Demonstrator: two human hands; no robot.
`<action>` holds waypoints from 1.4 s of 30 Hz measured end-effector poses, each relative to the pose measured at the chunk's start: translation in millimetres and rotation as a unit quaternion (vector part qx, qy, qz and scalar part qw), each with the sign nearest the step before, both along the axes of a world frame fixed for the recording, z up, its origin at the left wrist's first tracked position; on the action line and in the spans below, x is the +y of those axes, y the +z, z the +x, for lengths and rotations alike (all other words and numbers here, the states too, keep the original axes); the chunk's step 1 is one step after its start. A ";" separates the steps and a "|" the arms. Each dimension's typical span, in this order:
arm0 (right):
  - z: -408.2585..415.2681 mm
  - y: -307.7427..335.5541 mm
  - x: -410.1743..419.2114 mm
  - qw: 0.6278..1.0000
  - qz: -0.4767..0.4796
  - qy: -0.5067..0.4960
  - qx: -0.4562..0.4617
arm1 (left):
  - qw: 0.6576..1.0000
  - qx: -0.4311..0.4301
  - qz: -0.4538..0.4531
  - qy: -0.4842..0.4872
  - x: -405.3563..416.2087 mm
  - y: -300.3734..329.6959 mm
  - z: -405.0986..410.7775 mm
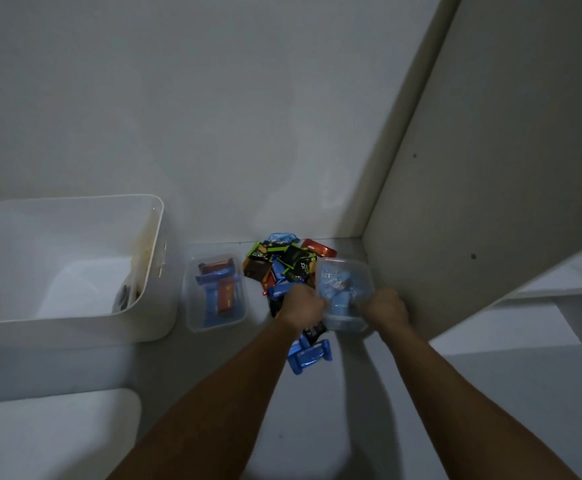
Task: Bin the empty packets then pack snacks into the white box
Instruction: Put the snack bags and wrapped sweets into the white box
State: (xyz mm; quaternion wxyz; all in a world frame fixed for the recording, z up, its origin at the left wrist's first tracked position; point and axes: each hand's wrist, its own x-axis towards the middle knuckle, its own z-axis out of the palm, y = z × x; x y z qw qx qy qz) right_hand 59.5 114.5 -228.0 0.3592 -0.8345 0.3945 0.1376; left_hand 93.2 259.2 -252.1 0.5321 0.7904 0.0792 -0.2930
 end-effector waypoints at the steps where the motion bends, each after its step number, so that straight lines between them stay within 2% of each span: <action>1: 1.5 6.0 1.7 1.000 0.003 -0.005 -0.007 | 1.000 -0.001 -0.004 0.013 3.1 2.2 1.8; 7: 22.0 32.3 33.7 0.994 0.041 -0.006 -0.098 | 0.992 -0.054 -0.021 0.109 38.2 17.5 6.8; 11: 38.8 36.3 73.0 0.987 0.082 0.042 -0.128 | 0.973 -0.115 0.023 0.201 75.0 29.7 9.3; 13: 47.1 32.8 94.6 0.985 0.094 0.075 -0.124 | 0.957 -0.151 0.075 0.235 96.4 36.2 7.8; 17: 50.7 33.4 139.4 0.977 0.111 0.134 -0.121 | 0.936 -0.153 0.155 0.276 137.1 41.9 -0.1; 20: 52.0 23.8 163.4 0.973 0.110 0.171 -0.111 | 0.938 -0.121 0.169 0.276 160.5 27.4 0.5; 24: 49.2 11.5 180.1 0.969 0.089 0.205 -0.107 | 0.950 -0.075 0.219 0.210 174.8 12.9 0.1; 28: 53.1 2.3 182.5 0.969 0.099 0.208 -0.093 | 0.958 -0.062 0.183 0.213 182.4 2.7 5.0; 34: 62.6 -4.1 186.6 0.951 0.241 0.183 -0.068 | 0.964 -0.039 0.097 0.244 187.0 -3.2 9.9; 38: 61.5 -7.0 181.6 0.950 0.248 0.179 -0.057 | 0.967 -0.025 0.086 0.239 186.6 1.3 10.4; 42: 55.1 9.9 162.1 0.944 0.275 0.175 -0.048 | 0.975 -0.063 0.112 0.182 178.4 19.0 11.6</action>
